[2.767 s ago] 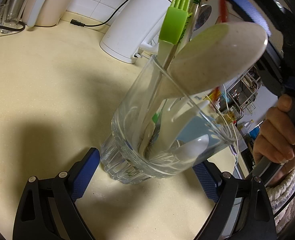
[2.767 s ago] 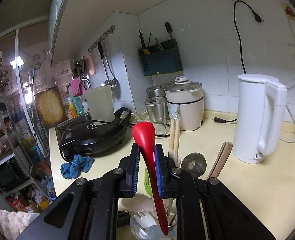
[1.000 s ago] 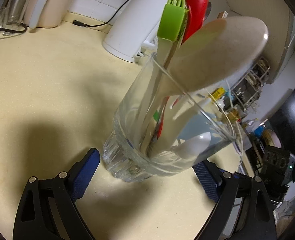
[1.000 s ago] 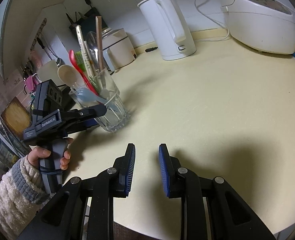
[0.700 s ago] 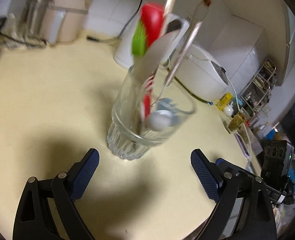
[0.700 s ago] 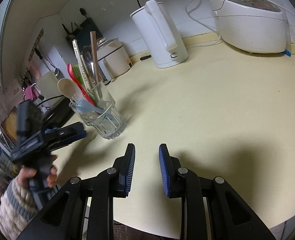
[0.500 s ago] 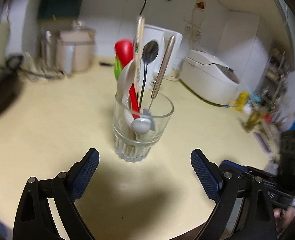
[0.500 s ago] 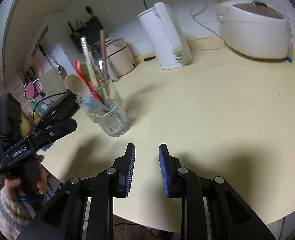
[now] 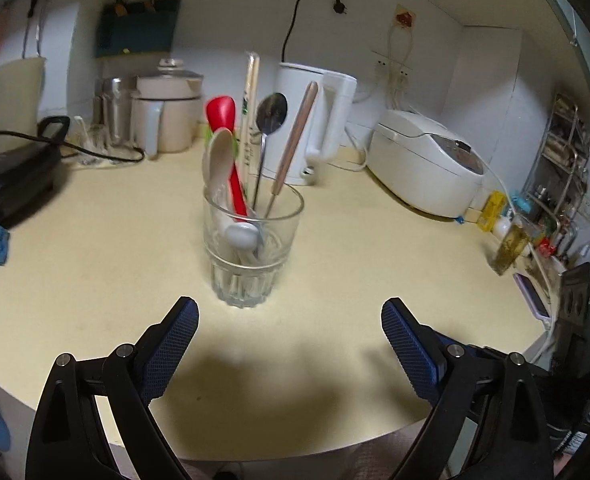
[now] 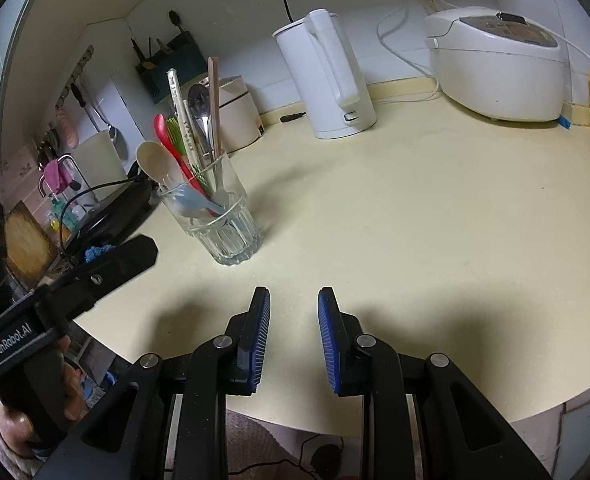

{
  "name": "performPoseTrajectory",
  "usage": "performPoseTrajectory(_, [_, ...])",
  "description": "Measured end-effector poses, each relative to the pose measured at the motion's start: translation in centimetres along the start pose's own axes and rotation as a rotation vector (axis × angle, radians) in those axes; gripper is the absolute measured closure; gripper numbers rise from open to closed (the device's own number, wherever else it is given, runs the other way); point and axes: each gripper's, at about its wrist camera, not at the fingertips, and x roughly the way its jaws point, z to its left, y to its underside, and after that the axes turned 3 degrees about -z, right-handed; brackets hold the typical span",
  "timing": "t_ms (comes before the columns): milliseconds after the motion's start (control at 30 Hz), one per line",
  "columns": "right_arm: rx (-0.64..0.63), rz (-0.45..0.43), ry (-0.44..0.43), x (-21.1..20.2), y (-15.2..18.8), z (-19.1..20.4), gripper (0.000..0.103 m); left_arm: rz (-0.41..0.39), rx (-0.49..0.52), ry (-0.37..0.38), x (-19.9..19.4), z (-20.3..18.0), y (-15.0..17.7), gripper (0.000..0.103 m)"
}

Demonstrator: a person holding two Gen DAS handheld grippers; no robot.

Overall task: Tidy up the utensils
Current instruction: 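Lower the glass onto the counter and open the left gripper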

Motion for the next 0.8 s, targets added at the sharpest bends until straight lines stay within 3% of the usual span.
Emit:
performPoseTrajectory(167, [-0.058, -0.012, 0.02, 0.0, 0.4, 1.1, 0.078, 0.06, 0.036, -0.106, 0.4, -0.7, 0.2, 0.008])
performPoseTrajectory(800, [-0.039, 0.014, 0.057, 0.9, 1.0, 1.1, 0.078, 0.127, 0.074, -0.168, 1.6, -1.6, 0.9, 0.008])
